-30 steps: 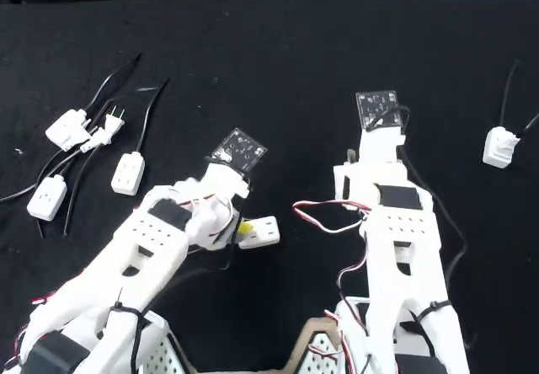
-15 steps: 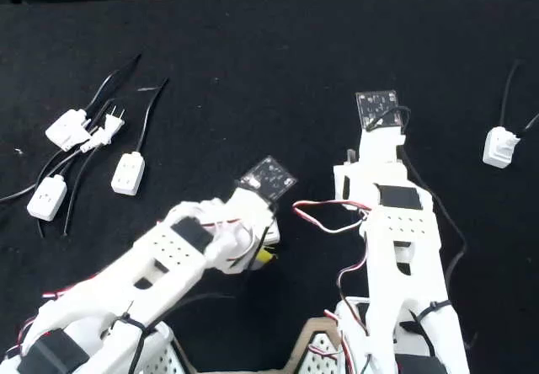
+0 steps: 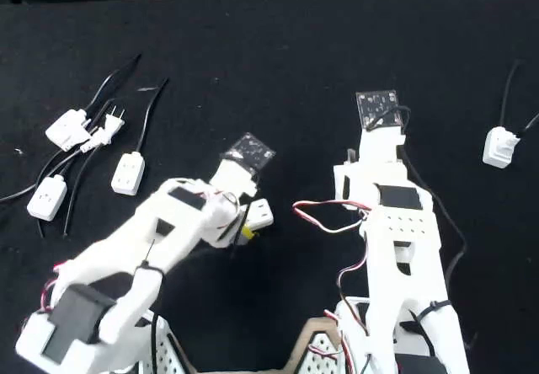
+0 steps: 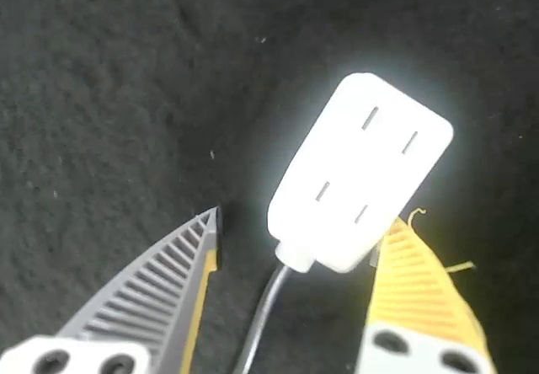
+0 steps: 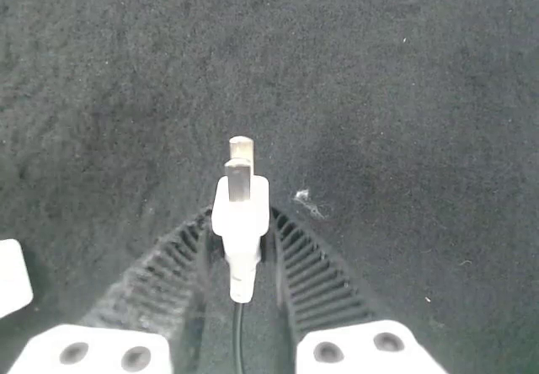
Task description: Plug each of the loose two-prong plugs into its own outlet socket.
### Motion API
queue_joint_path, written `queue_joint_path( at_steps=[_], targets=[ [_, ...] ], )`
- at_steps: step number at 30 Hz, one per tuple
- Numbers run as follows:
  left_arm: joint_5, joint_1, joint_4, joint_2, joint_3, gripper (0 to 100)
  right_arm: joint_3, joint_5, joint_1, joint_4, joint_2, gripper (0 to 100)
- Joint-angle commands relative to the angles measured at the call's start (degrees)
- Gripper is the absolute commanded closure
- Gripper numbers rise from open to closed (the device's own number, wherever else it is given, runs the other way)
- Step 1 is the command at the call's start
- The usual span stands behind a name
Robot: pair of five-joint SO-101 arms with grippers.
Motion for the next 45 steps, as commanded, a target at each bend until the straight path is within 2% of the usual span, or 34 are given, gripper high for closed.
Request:
queue_joint_path(
  at_steps=[1, 6, 18, 23, 26, 30, 38, 43, 45],
  targets=[
    [-4.92, -2.42, -0.53, 4.48, -6.55, 71, -0.48, -0.44, 1.32, -1.05, -1.89, 98.8],
    [-8.26, -4.62, 0.88, 8.18, -12.79, 71, -0.48, -0.44, 1.32, -1.05, -1.89, 98.8],
    [-17.41, -4.62, 23.12, 14.07, -30.99, 71, -0.48, -0.44, 1.32, -0.88, -1.89, 98.8],
    [-17.32, -7.25, 30.86, 10.9, -31.96, 71, -0.48, -0.44, 1.23, -0.88, -1.89, 98.8],
    [-17.58, -8.75, 33.23, 7.65, -27.74, 71, -0.48, -0.44, 1.23, -0.88, -1.89, 98.8],
    [-22.68, -11.82, 31.56, 2.37, -17.19, 71, -0.48, -0.44, 1.23, -0.88, -1.89, 98.8],
    [-30.59, -27.65, 14.77, -6.51, -1.19, 71, -0.48, -0.44, 1.23, -0.88, -1.89, 98.8],
    [-30.42, -32.22, 6.86, -6.86, 0.22, 71, -0.48, -0.44, 1.23, -0.88, -1.89, 98.8],
    [-27.16, -31.78, 4.48, -7.21, -0.04, 71, -0.48, -0.44, 1.23, -0.88, -1.89, 98.8]
  ],
)
